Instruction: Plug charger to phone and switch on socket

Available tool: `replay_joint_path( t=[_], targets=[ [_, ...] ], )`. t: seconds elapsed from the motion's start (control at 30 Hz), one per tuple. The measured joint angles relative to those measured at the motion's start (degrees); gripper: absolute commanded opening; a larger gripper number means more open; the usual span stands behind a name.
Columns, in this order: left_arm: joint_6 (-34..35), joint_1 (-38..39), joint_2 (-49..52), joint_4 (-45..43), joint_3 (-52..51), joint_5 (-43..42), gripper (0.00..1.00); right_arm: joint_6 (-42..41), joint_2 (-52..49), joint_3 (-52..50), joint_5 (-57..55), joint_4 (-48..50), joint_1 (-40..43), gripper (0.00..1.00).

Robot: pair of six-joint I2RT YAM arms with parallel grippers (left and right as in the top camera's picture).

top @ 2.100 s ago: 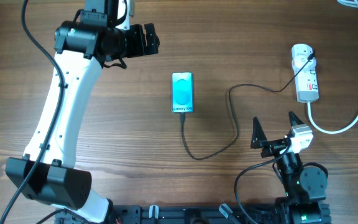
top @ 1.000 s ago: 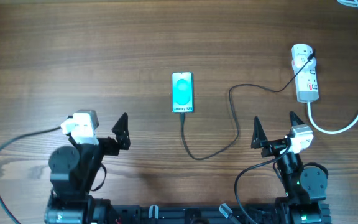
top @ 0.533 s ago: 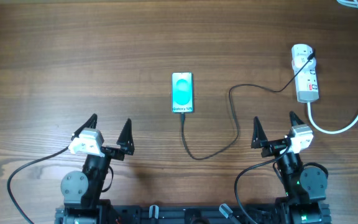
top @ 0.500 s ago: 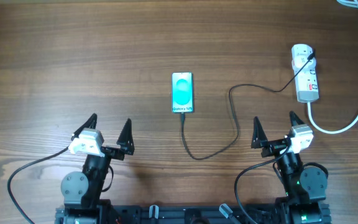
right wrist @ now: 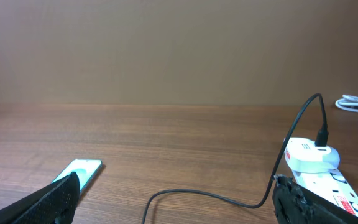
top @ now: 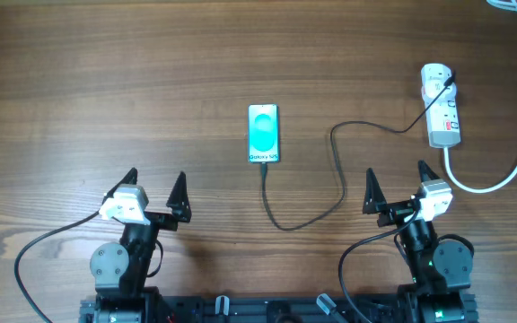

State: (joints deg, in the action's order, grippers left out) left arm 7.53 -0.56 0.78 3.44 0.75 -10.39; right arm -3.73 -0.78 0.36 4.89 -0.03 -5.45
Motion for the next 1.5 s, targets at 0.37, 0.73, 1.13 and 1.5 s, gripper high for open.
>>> replay_joint_path(
  t=[0.37,0.73,1.13,1.5],
  targets=[
    [-3.0,2.0,0.0,0.2,0.0,2.0,1.00,0.0,0.0,0.0,0.0,0.0,0.0,1.00],
    [-8.2,2.0,0.0,0.6,0.0,5.9,1.00,0.0,0.0,0.0,0.0,0.0,0.0,1.00],
    [-8.7,1.5,0.0,0.7,0.0,5.9,1.00,0.0,0.0,0.0,0.0,0.0,0.0,1.00],
    [-8.7,1.5,0.0,0.6,0.0,5.9,1.00,0.0,0.0,0.0,0.0,0.0,0.0,1.00]
  ],
)
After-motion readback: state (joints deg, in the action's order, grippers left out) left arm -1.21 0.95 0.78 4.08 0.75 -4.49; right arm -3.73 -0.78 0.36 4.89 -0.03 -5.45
